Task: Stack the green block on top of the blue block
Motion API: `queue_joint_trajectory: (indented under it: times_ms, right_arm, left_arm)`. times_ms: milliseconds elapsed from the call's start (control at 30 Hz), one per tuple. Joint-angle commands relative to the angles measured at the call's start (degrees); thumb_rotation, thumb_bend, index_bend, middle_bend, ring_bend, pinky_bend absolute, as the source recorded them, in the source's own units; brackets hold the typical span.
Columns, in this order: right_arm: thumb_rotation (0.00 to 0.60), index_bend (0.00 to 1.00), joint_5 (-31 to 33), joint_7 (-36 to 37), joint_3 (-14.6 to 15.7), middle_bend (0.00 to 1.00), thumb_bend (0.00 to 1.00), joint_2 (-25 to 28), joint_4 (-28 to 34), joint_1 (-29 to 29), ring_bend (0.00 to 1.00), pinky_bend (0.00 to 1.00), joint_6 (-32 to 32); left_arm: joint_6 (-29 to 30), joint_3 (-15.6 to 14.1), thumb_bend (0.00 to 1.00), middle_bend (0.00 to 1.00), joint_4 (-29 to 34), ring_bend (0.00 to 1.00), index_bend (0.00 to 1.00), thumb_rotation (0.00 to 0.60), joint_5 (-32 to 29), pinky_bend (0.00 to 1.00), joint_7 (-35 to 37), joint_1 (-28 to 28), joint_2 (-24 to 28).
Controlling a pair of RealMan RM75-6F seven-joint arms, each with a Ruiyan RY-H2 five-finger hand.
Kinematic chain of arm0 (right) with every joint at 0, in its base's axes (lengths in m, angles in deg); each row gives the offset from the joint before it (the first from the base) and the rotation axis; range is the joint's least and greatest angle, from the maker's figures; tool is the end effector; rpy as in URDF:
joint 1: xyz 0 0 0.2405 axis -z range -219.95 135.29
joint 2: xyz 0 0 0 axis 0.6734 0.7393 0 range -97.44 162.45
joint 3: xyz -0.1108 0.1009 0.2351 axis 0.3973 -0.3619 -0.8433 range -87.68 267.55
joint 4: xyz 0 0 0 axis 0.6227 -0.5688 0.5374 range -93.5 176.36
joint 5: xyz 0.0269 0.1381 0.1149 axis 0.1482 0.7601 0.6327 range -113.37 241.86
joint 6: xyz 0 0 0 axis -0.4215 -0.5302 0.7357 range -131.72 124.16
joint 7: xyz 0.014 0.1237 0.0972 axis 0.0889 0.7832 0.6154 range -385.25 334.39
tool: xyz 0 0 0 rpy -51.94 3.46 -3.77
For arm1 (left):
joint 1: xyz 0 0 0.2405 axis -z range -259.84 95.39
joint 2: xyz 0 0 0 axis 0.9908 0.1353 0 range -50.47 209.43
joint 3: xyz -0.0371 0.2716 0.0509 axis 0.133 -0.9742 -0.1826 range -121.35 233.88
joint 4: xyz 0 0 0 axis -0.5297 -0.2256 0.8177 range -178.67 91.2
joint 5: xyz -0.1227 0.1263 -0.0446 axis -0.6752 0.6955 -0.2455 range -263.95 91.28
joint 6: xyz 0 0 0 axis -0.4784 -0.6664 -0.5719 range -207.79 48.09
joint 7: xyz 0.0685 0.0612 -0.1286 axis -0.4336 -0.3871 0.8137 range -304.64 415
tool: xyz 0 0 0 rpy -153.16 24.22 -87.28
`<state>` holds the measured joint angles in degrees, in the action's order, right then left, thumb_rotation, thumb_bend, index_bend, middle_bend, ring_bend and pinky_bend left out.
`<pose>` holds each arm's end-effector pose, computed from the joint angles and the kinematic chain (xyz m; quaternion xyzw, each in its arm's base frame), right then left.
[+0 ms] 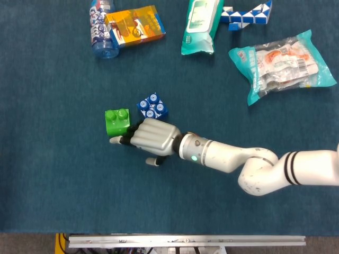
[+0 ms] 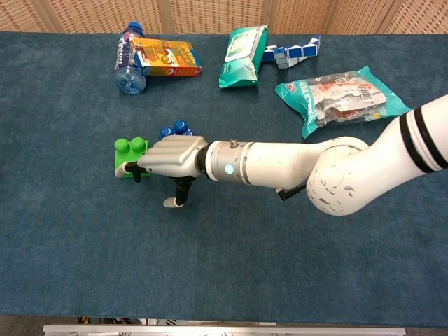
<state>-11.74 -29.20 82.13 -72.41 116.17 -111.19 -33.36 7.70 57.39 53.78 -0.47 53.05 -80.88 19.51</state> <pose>0.0023 -0.3156 -0.1376 0.9073 -0.2761 0.3016 0.0980 -0.3186 0.1686 0.2130 -0.5836 -0.3962 -0.3685 0.6056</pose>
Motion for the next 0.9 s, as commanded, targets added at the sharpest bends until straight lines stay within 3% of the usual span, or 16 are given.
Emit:
queue_joint_trajectory:
  times_ms: [33,367,900]
  right_arm:
    - [0.6,0.06,-2.33,3.38,-0.9,0.24,0.29,-2.37,-2.3,-0.81,0.16,0.26,-0.27]
    - [0.6,0.06,-8.19,9.07,-2.01,0.24,0.29,-6.81,-8.69,-3.91,0.16,0.26,-1.98]
    - [0.6,0.06,-8.64,7.95,1.62,0.24,0.29,1.57,-0.67,0.08,0.16,0.26,-4.69]
  left_arm:
    - [0.05,0.1,0.15,0.09,-0.14,0.1,0.08,0.6,-0.1,0.1,0.25,-0.02,0.07]
    - [0.07,0.2,0.15,0.09,-0.4,0.1,0.08,0.6,-0.18,0.1,0.9,-0.1,0.26]
    - [0.43,-0.23,0.15,0.09,-0.11,0.1,0.08,0.6,1.16,0.1,1.19,-0.2,0.4]
